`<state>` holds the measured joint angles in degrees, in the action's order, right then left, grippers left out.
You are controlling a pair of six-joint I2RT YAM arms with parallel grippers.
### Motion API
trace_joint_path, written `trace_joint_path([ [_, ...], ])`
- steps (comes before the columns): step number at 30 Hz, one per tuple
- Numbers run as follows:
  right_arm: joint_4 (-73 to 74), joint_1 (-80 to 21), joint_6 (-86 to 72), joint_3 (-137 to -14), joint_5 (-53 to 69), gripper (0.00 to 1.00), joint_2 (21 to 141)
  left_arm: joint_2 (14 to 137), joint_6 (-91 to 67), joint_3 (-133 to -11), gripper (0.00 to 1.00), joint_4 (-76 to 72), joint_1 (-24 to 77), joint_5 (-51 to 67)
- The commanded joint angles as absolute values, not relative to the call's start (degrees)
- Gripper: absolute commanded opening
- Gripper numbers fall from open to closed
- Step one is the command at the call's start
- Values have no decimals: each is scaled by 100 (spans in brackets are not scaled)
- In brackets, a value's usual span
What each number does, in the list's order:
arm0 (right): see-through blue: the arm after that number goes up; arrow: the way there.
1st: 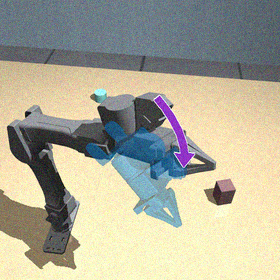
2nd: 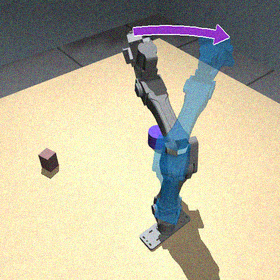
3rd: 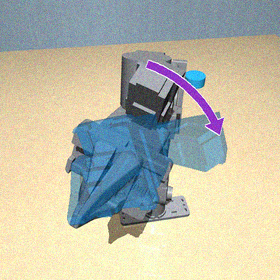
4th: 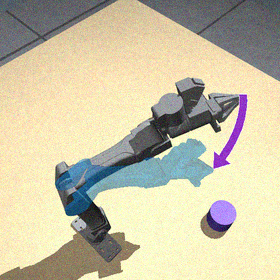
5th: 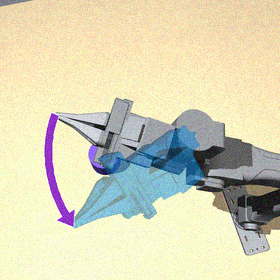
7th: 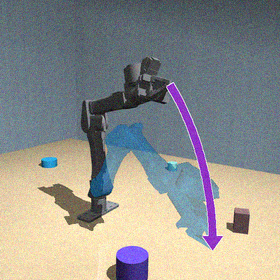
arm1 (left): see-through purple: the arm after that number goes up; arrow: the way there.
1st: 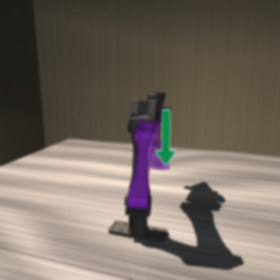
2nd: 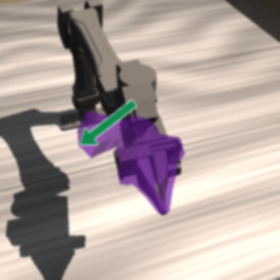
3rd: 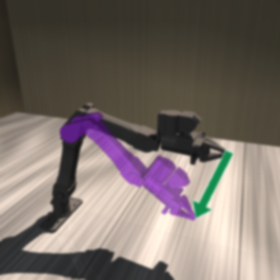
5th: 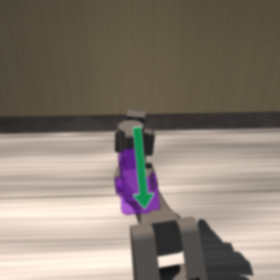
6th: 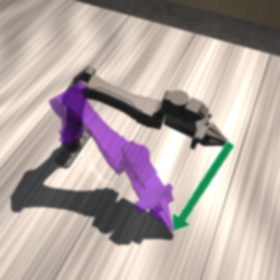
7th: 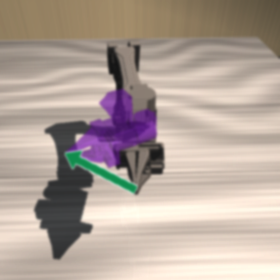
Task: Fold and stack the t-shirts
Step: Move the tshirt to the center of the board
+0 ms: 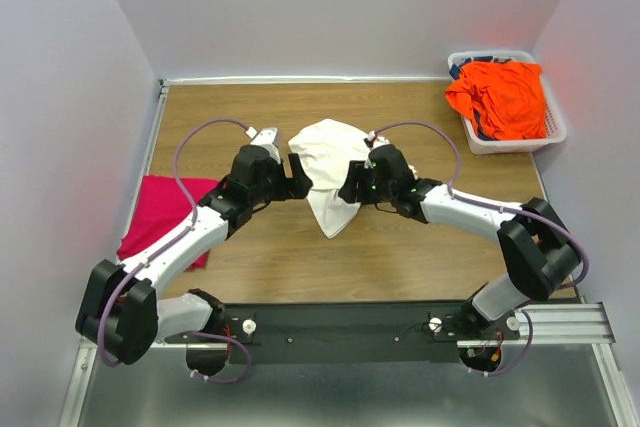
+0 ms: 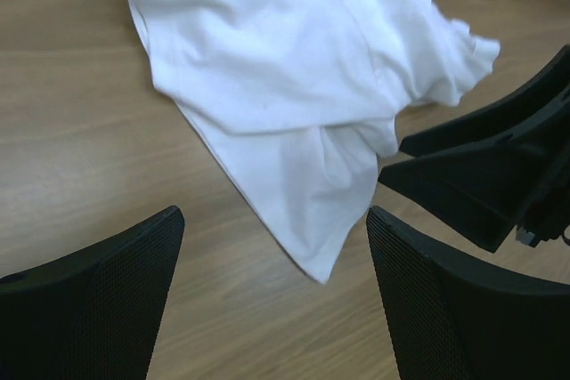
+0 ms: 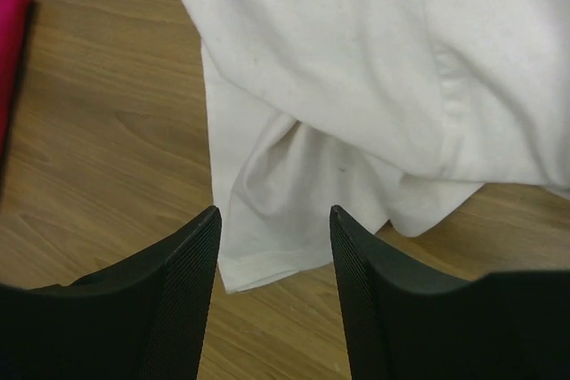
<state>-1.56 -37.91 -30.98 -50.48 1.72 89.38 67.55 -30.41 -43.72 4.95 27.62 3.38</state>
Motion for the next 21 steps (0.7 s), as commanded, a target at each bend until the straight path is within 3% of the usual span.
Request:
trace_joint_path([
  [1, -167, -4357, -2848, -4992, -640, 57, 8894, 6873, -3480, -4070, 90, 97, 2900, 369],
  [5, -141, -5017, -2637, -5062, -1238, 53, 8973, 6882, -3594, -4131, 90, 176, 2839, 44],
  [10, -18, -5694, -2356, -5387, -1748, 52, 9465, 6873, -3542, -4350, 90, 202, 2084, 553],
  [21, 747, -6064, -2101, -5976, -2557, 51, 10423, 6636, -3120, -4887, 90, 589, 1442, 852],
])
